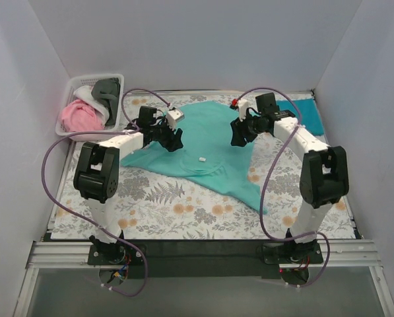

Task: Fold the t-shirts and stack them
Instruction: Flatten the tshirt out

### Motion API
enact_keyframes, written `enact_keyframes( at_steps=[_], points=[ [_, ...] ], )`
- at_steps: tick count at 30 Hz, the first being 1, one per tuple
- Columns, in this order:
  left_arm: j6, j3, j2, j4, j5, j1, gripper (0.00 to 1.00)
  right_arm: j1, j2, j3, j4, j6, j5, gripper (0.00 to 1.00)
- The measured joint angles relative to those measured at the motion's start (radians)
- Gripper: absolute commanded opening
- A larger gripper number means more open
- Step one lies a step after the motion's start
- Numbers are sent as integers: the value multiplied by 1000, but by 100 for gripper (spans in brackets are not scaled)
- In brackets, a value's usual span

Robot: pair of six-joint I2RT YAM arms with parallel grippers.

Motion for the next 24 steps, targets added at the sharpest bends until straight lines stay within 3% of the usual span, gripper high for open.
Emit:
enact_keyframes(
  at_steps=[5,19,24],
  points=[
    [38,31,53,-53,-42,-16,53,0,167,103,19,44,7,47],
    [137,-36,37,-201,-39,-13,0,0,317,117,6,84,59,40],
    [177,-106,-46,-253,-24,17,0,-1,317,117,-8,78,63,40]
  ],
)
